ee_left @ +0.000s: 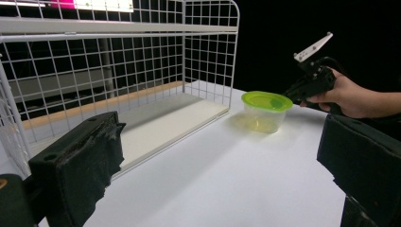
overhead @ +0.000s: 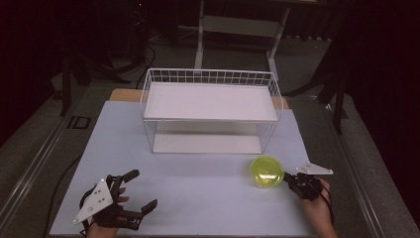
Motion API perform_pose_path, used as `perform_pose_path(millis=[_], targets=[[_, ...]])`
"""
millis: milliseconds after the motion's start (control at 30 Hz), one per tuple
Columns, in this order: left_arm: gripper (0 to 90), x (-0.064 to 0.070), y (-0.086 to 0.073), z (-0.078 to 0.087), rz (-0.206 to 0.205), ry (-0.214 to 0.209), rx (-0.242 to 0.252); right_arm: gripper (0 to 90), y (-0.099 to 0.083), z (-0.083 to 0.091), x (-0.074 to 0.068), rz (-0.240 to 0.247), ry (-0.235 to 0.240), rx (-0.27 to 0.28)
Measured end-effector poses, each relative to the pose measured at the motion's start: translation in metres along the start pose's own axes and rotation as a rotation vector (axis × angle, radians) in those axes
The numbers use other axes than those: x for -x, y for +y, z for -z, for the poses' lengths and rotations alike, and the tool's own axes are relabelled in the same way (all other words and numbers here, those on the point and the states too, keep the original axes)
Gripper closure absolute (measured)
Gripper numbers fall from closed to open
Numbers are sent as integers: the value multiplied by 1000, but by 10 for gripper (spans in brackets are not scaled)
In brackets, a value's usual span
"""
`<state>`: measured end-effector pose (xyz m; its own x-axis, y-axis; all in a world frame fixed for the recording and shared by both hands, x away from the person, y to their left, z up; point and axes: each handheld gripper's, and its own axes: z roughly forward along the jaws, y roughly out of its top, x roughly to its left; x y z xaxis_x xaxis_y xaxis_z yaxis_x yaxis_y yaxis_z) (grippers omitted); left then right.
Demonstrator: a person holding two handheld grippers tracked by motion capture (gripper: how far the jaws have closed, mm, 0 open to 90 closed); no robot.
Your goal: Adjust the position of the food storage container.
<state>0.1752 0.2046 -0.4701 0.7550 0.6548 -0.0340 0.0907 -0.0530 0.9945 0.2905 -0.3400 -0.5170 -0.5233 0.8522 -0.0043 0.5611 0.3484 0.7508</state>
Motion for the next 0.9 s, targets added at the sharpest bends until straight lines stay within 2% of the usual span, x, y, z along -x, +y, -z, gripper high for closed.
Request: perform_pose_path(millis=[267,533,667,767,900], targets=[[16,-2,0,1,6,7,3,900,1,-7,-8,-17,63,8],[16,0,0,0,2,6,-2,900,8,-19,-30,35,121,-11],[16,0,-1,-1,3,4,-2,900,11,-23,-39,63,130,-23],[17,0,-1,-1,6,3,-7,900,12,-20,-38,75,121,-23],[17,1,-1,-2,4,2,-6,900,13,-17,-30,46,111,-20]])
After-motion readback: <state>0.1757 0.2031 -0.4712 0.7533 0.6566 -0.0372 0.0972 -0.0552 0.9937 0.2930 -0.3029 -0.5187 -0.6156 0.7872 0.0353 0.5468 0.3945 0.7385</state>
